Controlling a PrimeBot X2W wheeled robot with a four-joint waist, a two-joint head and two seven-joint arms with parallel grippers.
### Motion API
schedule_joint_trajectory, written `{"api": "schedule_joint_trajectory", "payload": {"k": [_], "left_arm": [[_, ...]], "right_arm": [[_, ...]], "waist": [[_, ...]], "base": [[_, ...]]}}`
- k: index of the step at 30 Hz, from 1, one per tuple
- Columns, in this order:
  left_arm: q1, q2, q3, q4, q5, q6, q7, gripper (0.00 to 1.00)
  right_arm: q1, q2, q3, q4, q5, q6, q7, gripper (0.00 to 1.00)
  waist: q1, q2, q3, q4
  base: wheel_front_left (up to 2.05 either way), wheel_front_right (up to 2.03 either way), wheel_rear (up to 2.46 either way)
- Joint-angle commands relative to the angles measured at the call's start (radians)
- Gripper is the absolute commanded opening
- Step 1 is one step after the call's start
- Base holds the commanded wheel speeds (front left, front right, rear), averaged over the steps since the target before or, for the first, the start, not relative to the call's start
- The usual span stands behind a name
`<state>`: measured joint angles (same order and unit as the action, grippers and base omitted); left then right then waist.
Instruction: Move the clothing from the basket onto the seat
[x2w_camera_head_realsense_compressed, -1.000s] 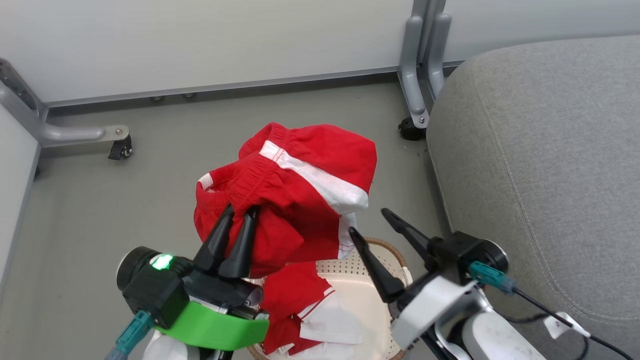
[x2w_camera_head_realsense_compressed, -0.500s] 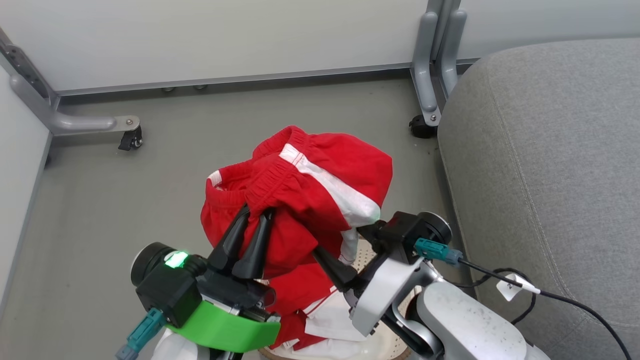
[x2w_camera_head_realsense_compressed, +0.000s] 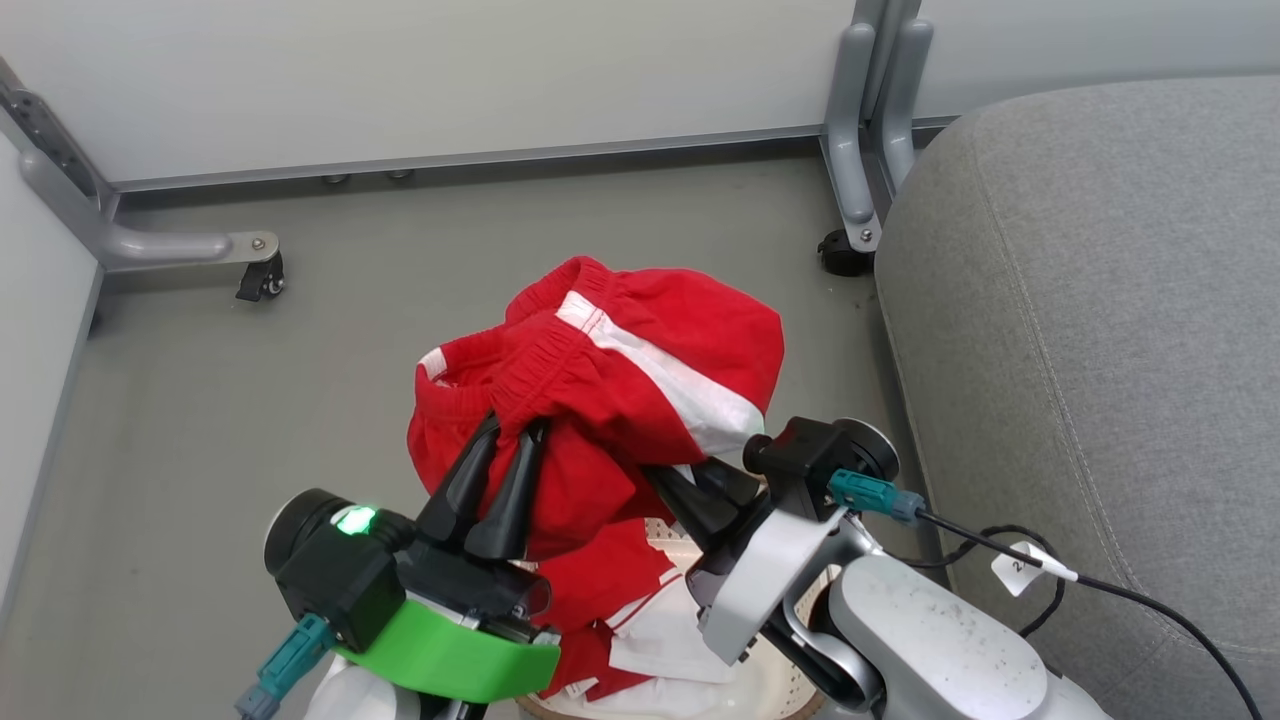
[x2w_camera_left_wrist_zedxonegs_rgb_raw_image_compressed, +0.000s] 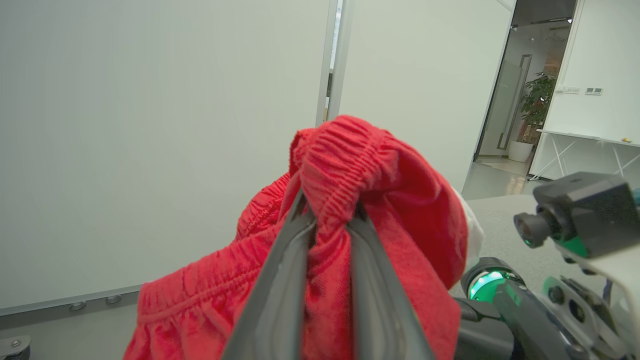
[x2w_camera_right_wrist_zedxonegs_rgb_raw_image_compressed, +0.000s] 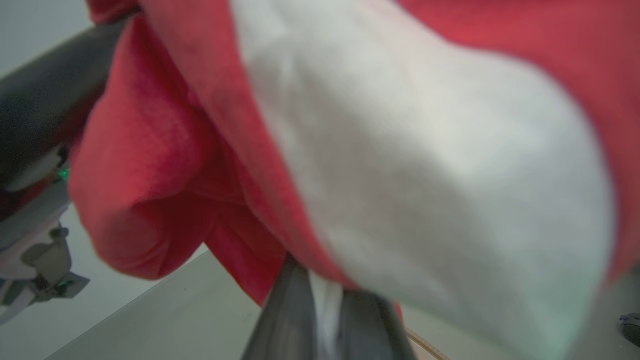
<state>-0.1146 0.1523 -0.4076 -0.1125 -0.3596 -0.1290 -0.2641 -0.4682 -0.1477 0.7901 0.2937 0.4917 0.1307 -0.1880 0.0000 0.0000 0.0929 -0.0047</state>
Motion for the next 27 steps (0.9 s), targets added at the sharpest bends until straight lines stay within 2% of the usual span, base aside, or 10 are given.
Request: {"api": "schedule_joint_trajectory", "payload": {"k": [1,4,5,6,7,16,27], "left_arm": [[-0.015,0.008,0.001,0.004,0.001,-0.003,-0.001,0.0],[-0.014,0.014,-0.008,0.011,0.004,-0.003,0.0,0.0],[-0.015,0.012,-0.007,0.01,0.007,-0.003,-0.001,0.05],[-0.008,0.011,-0.01,0.026,0.0,-0.003,0.0,0.36],[-0.007,0.012,-0.013,0.033,0.001,-0.003,0.0,1.0],[0.004,0.046,-0.025,0.066,0.035,0.0,0.016,1.0],[0.055,0.113,-0.123,0.087,0.052,-0.002,0.082,1.0]], "right_arm": [[-0.014,-0.006,0.004,0.003,0.004,0.0,-0.009,0.0],[-0.016,-0.007,0.009,0.003,0.007,0.0,-0.016,0.0],[-0.019,-0.008,0.009,0.004,0.008,0.0,-0.017,0.0],[-0.022,-0.008,0.009,0.005,0.009,0.0,-0.017,0.0],[-0.025,-0.008,0.006,0.005,0.008,0.0,-0.02,0.0],[-0.031,-0.008,-0.007,0.018,0.003,0.0,-0.027,0.0],[-0.024,-0.012,-0.025,0.05,0.002,0.0,-0.03,0.0]], "waist": [[0.0,0.0,-0.001,-0.001],[0.0,0.0,0.0,-0.004],[0.0,0.0,0.0,-0.005],[0.0,0.0,0.001,-0.006],[0.0,0.0,0.002,-0.006],[0.0,0.0,0.005,-0.005],[0.0,0.0,0.003,-0.001]], "base": [[0.0,0.0,0.0],[0.0,0.0,0.0],[0.0,0.0,0.0],[0.0,0.0,0.0],[0.0,0.0,0.0],[0.0,0.0,0.0],[0.0,0.0,0.0]]}}
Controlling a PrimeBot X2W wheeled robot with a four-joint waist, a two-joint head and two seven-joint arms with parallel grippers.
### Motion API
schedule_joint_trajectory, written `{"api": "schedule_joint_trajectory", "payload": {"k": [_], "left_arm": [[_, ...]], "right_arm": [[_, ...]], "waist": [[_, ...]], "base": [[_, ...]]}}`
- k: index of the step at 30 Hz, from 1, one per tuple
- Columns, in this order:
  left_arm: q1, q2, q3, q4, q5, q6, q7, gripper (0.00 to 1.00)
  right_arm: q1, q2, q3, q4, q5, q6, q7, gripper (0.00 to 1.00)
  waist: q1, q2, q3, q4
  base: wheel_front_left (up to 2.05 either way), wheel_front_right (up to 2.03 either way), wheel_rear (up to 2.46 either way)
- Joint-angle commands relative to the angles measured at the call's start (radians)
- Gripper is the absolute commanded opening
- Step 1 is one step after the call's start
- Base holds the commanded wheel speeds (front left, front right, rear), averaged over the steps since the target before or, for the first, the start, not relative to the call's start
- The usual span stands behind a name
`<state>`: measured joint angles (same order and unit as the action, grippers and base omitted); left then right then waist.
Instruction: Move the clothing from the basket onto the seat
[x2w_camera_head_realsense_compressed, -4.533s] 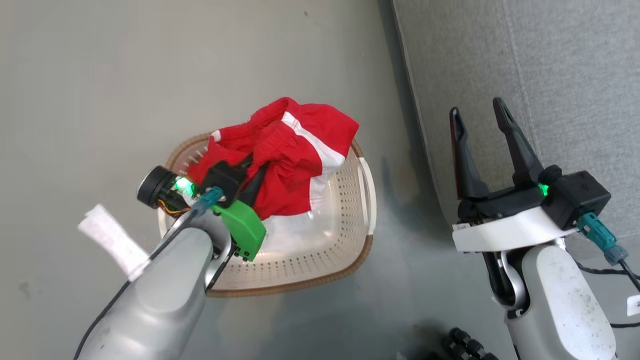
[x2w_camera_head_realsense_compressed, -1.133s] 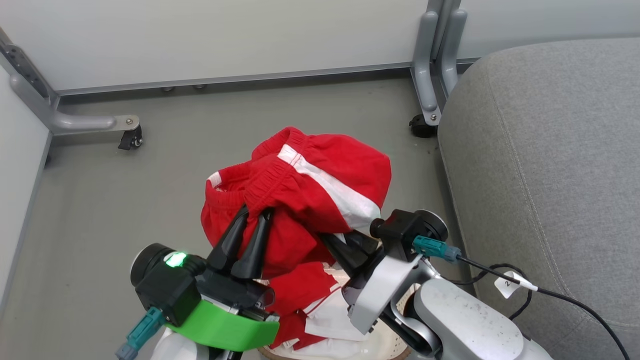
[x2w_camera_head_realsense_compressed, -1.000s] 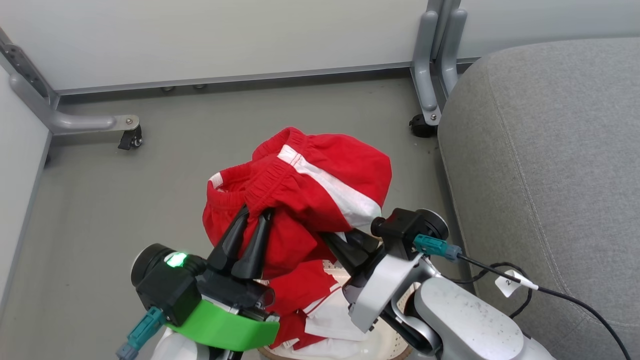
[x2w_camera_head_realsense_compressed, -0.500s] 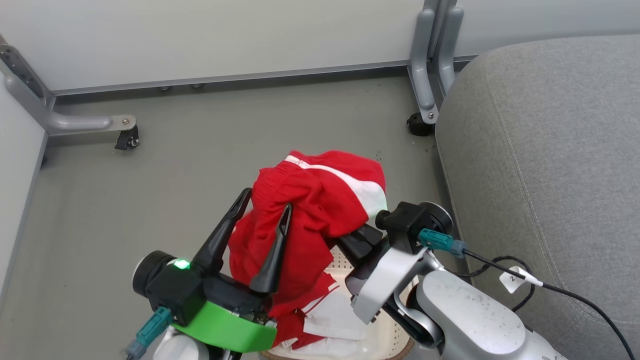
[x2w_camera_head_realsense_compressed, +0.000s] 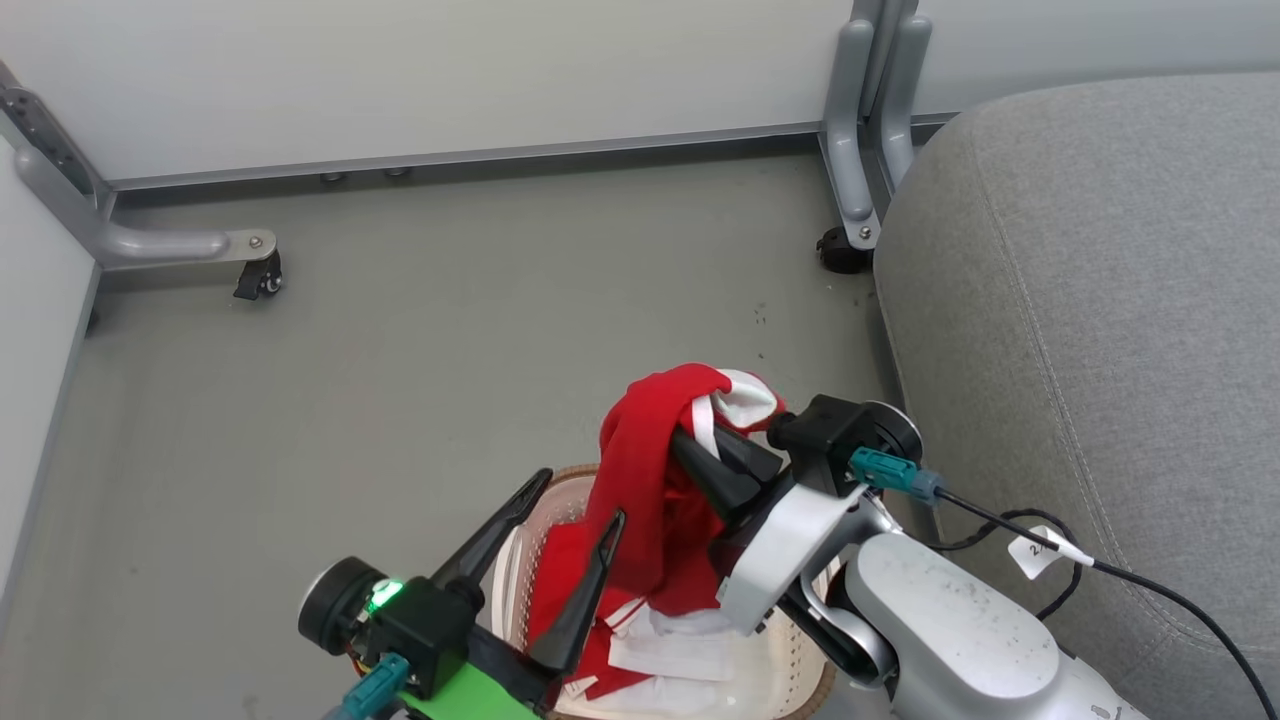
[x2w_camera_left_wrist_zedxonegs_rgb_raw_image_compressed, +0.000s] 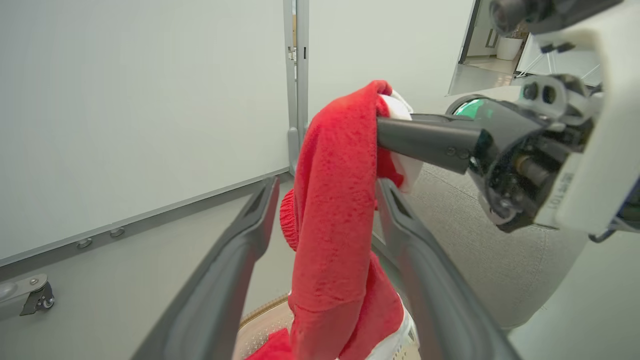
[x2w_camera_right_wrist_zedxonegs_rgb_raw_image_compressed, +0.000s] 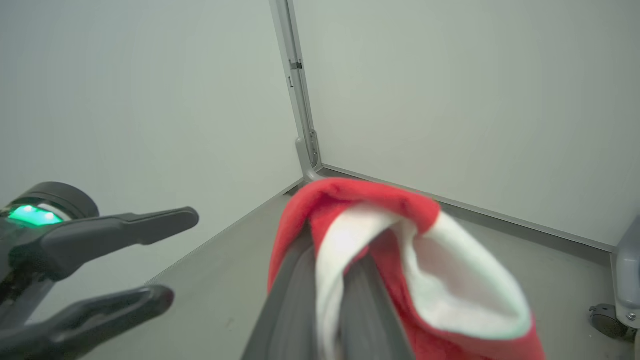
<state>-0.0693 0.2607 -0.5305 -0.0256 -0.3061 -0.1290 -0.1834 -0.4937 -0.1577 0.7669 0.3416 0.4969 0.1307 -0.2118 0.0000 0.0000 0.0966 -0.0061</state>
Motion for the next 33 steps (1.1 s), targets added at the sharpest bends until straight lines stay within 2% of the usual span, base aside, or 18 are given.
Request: {"api": "schedule_joint_trajectory", "payload": {"k": [1,14,20,26,33], "left_arm": [[0.013,0.005,-0.006,0.002,-0.003,-0.002,0.0,1.0],[0.005,0.014,-0.042,0.022,-0.01,-0.002,0.002,1.0],[0.003,0.015,-0.053,0.017,-0.013,0.004,0.007,1.0],[-0.022,0.026,-0.063,0.003,-0.004,0.007,0.012,1.0],[-0.037,0.052,-0.067,-0.022,0.001,0.014,0.024,1.0]], "right_arm": [[0.002,-0.002,-0.003,0.004,-0.004,0.0,-0.007,0.0],[0.01,0.0,-0.028,0.037,-0.012,0.0,-0.014,0.0],[0.006,-0.002,-0.052,0.056,-0.024,0.0,-0.018,0.0],[-0.017,0.001,-0.082,0.061,-0.045,0.0,-0.021,0.0],[-0.022,0.003,-0.132,0.056,-0.067,0.0,-0.031,0.0]], "waist": [[0.0,0.0,0.0,0.0],[0.0,0.0,-0.006,-0.006],[0.0,0.0,-0.006,-0.037],[0.0,0.0,0.02,-0.136],[0.0,0.0,0.058,-0.289]], "base": [[0.0,0.0,0.0],[0.0,0.0,0.0],[0.0,0.0,0.0],[0.0,0.0,0.0],[0.0,0.0,0.0]]}}
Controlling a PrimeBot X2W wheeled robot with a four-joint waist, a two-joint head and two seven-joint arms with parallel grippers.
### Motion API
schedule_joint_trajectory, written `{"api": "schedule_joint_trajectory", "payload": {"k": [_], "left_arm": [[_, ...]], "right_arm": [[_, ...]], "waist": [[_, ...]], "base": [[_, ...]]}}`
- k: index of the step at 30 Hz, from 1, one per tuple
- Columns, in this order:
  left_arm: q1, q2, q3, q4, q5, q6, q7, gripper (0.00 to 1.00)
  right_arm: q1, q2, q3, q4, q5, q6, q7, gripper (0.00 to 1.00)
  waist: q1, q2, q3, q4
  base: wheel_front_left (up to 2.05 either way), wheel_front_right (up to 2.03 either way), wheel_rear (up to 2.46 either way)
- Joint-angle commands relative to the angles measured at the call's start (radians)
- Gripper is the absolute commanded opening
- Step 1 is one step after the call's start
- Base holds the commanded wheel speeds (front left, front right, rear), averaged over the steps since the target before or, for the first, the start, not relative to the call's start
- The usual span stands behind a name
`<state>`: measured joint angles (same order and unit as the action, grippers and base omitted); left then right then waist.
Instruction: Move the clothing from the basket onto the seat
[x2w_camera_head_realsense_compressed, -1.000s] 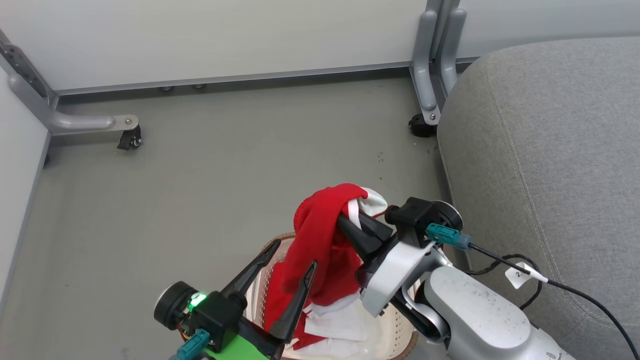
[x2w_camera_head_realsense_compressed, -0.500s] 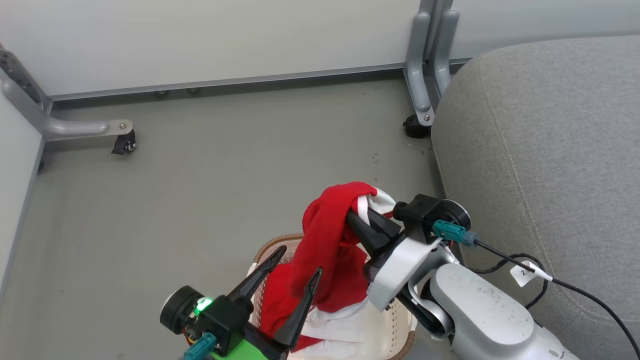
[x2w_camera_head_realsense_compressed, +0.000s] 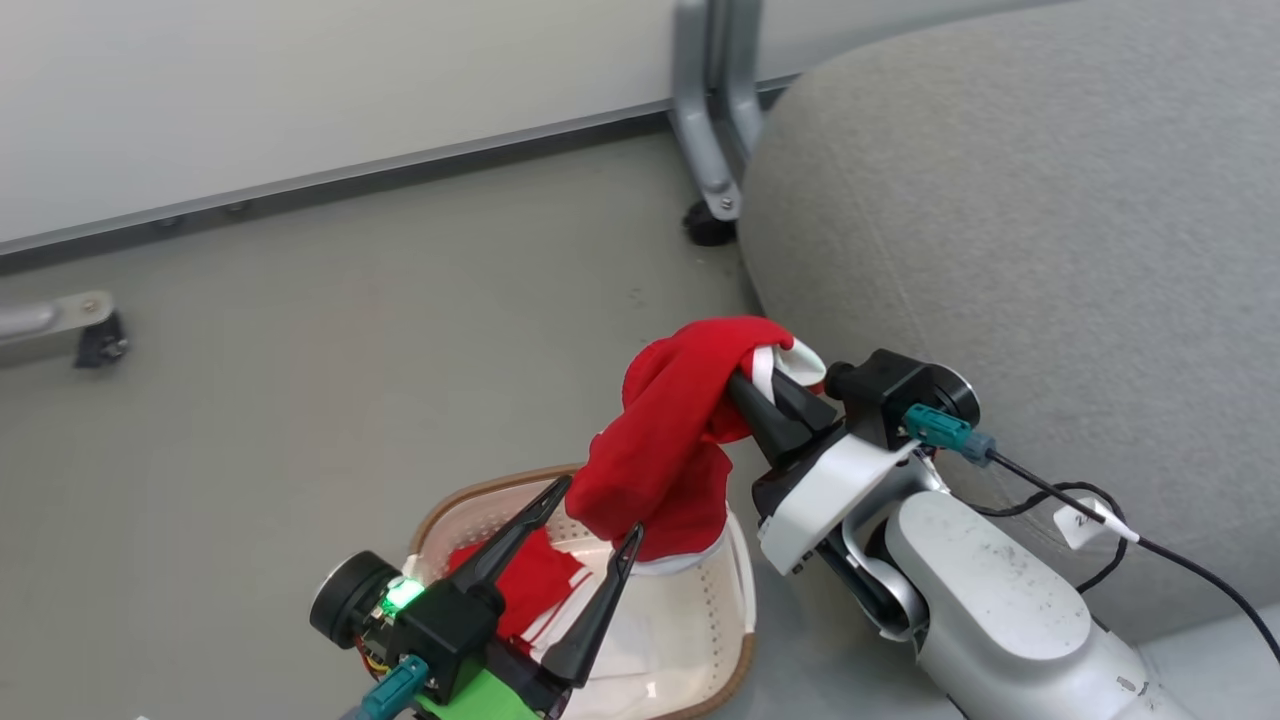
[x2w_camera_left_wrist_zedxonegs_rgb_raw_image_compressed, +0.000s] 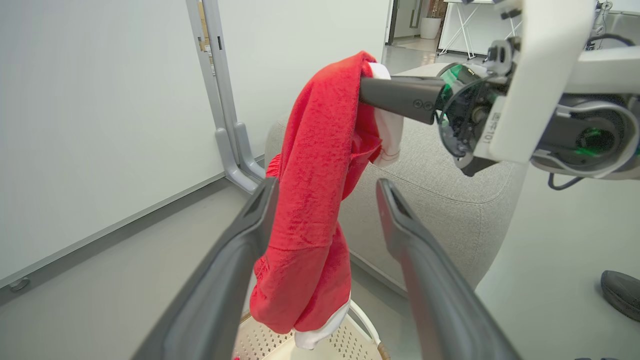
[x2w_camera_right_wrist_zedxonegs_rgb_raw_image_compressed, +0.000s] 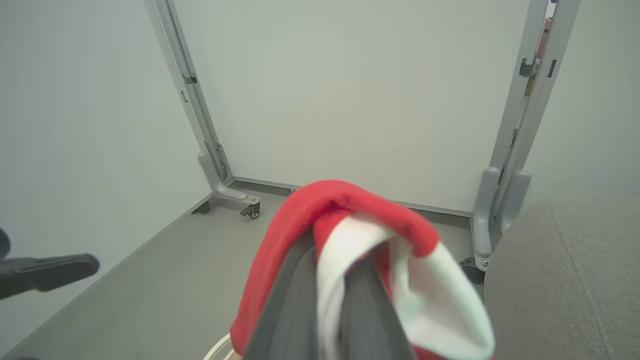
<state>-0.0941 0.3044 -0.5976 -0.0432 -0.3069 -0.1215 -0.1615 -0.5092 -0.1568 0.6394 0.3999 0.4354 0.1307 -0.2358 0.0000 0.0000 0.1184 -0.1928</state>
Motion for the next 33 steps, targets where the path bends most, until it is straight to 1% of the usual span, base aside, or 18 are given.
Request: {"api": "schedule_joint_trajectory", "payload": {"k": [1,4,9,14,17,21,26,33], "left_arm": [[-0.015,0.013,-0.001,-0.008,0.002,0.005,0.005,1.0],[-0.021,0.024,-0.005,-0.022,0.004,0.006,0.015,1.0],[-0.026,0.043,-0.016,-0.043,0.007,0.007,0.031,1.0],[-0.035,0.056,-0.021,-0.069,0.007,0.008,0.045,1.0],[-0.04,0.069,-0.016,-0.084,0.006,0.013,0.053,1.0],[-0.058,0.08,-0.007,-0.108,0.009,0.014,0.062,1.0],[-0.095,0.099,-0.002,-0.142,0.015,0.01,0.072,1.0],[-0.161,0.142,0.006,-0.19,0.035,0.002,0.073,1.0]], "right_arm": [[-0.004,0.0,-0.014,-0.003,-0.009,0.0,-0.008,0.0],[0.008,0.003,-0.036,-0.009,-0.017,0.0,-0.014,0.0],[0.026,0.004,-0.082,-0.016,-0.029,0.0,-0.021,0.0],[0.032,0.007,-0.133,-0.02,-0.036,0.0,-0.025,0.0],[0.012,0.001,-0.17,-0.014,-0.039,0.0,-0.027,0.0],[-0.036,-0.012,-0.245,0.0,-0.043,0.0,-0.03,0.0],[-0.137,-0.044,-0.362,0.003,-0.05,0.0,-0.03,0.0],[-0.311,-0.142,-0.537,0.024,-0.095,0.0,-0.03,0.0]], "waist": [[0.0,0.0,0.04,-0.121],[0.0,0.0,0.054,-0.185],[0.0,0.0,0.074,-0.271],[0.0,0.0,0.096,-0.326],[0.0,0.0,0.114,-0.344],[0.0,0.0,0.147,-0.345],[0.0,0.0,0.212,-0.312],[0.0,0.0,0.325,-0.231]], "base": [[0.0,0.0,0.0],[0.0,0.0,0.0],[0.0,0.0,0.0],[0.0,0.0,0.0],[0.0,0.0,0.0],[0.0,0.0,0.0],[0.0,0.0,0.0],[0.0,0.0,0.0]]}}
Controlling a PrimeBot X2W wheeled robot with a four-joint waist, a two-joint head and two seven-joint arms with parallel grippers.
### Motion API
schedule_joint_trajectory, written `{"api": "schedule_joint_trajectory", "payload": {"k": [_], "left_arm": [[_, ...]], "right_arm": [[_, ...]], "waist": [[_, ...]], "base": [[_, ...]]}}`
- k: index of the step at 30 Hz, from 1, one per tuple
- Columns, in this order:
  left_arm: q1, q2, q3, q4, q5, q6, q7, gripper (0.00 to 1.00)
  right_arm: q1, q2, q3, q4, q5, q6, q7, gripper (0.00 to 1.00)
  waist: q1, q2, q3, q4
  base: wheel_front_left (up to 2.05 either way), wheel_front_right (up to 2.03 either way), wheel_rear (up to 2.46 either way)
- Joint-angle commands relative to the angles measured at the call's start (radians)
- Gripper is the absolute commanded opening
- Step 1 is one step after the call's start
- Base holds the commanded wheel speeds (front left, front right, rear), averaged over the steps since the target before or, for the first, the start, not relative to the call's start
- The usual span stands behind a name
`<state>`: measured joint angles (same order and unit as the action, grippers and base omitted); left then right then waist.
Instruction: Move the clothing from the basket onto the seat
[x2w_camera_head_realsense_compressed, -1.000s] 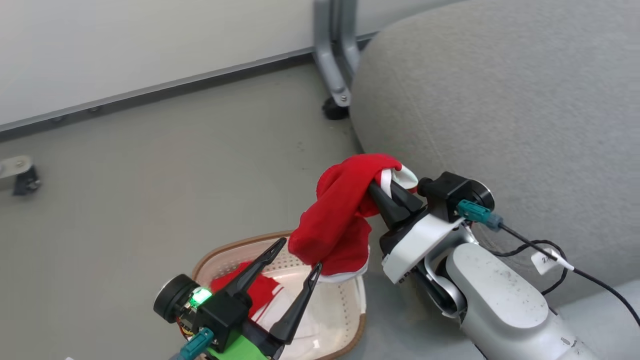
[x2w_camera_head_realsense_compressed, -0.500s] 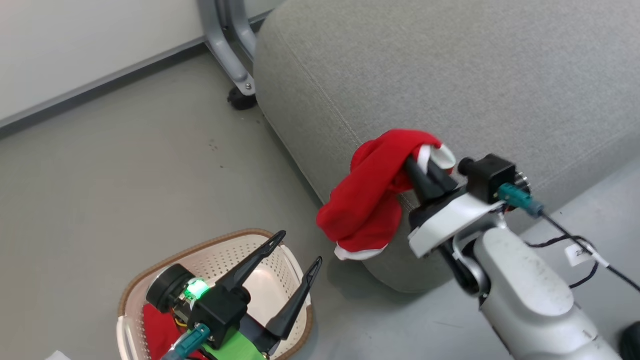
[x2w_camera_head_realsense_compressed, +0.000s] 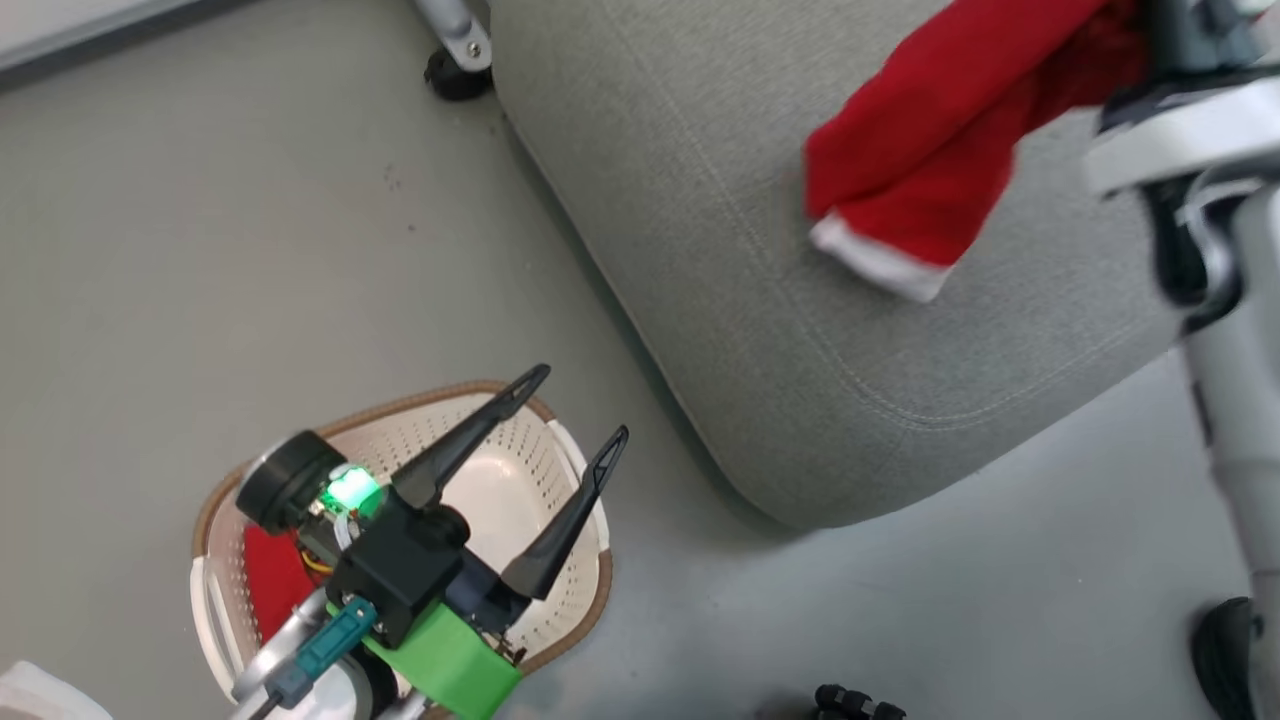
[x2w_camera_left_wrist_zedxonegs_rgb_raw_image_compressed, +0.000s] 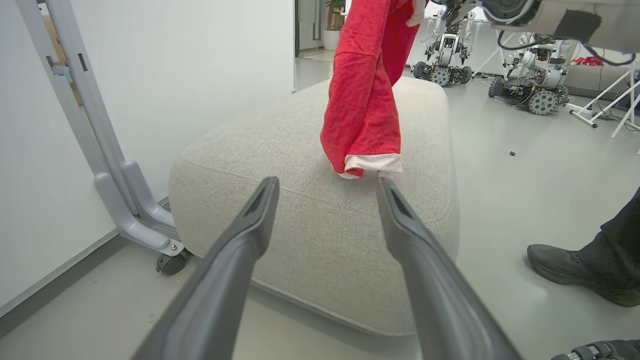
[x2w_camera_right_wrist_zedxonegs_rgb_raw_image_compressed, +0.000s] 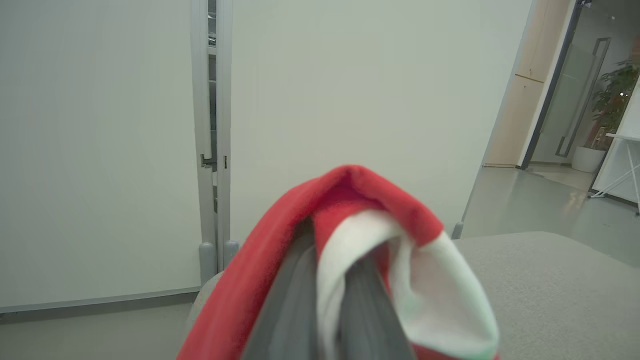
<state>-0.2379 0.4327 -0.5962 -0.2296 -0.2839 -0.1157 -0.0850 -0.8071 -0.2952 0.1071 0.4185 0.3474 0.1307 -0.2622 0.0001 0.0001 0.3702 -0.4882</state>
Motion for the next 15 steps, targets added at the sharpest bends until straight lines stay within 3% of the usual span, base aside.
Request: {"api": "schedule_joint_trajectory", "payload": {"k": [1,6,12,14,15], "left_arm": [[-0.028,0.017,0.006,-0.009,0.011,-0.005,-0.004,1.0],[-0.064,0.04,0.028,-0.013,0.009,-0.005,-0.022,1.0],[-0.09,0.055,0.023,-0.016,0.011,-0.007,-0.038,1.0],[-0.097,0.062,0.018,-0.016,0.013,-0.008,-0.04,1.0],[-0.097,0.065,0.016,-0.015,0.011,-0.008,-0.038,1.0]], "right_arm": [[-0.033,-0.016,-0.022,0.009,-0.011,0.0,-0.004,0.0],[-0.12,-0.061,-0.095,0.087,-0.038,0.0,0.008,0.0],[-0.164,-0.05,-0.127,0.256,-0.057,0.0,0.01,0.0],[-0.174,-0.033,-0.148,0.327,-0.058,0.0,0.011,0.75],[-0.181,-0.024,-0.157,0.352,-0.059,0.0,0.009,1.0]], "waist": [[-0.0001,-0.0001,0.088,0.076],[-0.0001,-0.0001,0.156,0.129],[-0.0001,-0.0001,0.212,0.165],[-0.0001,-0.0001,0.225,0.17],[-0.0001,-0.0001,0.229,0.171]], "base": [[0.0,0.0,0.0],[0.0,0.0,0.0],[0.0,0.0,0.0],[0.0,0.0,0.0],[0.0,0.0,0.0]]}}
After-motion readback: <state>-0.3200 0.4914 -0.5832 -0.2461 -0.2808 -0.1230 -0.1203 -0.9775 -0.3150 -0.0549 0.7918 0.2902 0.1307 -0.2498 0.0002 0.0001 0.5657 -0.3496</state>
